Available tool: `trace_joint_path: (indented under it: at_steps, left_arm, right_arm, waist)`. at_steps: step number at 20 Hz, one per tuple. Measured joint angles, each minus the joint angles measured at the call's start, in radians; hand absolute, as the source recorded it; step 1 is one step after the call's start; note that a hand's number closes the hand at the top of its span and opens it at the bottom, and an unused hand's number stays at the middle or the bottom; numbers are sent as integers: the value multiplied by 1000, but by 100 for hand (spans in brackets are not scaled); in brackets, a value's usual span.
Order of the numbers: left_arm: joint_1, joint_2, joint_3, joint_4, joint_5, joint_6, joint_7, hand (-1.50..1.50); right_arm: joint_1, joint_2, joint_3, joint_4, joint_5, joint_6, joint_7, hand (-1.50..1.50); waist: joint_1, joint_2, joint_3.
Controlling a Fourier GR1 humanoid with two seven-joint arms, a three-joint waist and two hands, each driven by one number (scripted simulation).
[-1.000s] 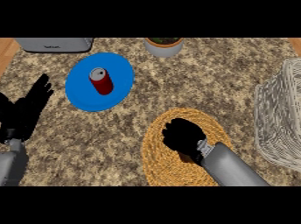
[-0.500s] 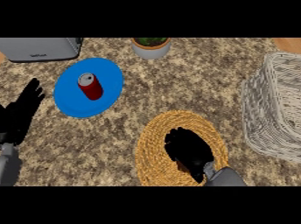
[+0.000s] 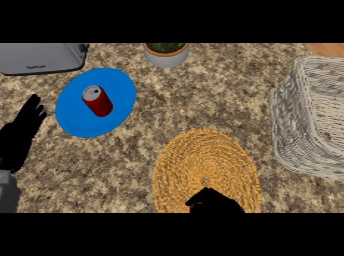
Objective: Pick the sweet potato from the placemat and place it in the basket
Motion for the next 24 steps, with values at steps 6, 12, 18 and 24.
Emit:
trace_joint_path:
  at_steps: [6, 12, 18, 24]
  left_arm:
    - [2, 3, -1, 0, 0, -12, -9, 0]
    - [-10, -5, -14, -14, -6, -10, 2, 0]
    - [-24, -7, -24, -16, -8, -19, 9, 0]
    - [-39, -25, -46, -27, -25, -9, 15, 0]
  right_arm:
    - [263, -22, 144, -343, -7, -146, -5, 150]
    - [335, 10, 158, -374, 155, -270, 88, 150]
    - [333, 9, 174, -434, 301, -269, 173, 150]
    - [274, 11, 231, -636, 330, -210, 314, 150]
  waist:
    - [20, 4, -3]
    - [43, 10, -4]
    - [64, 16, -5]
    - [85, 23, -5]
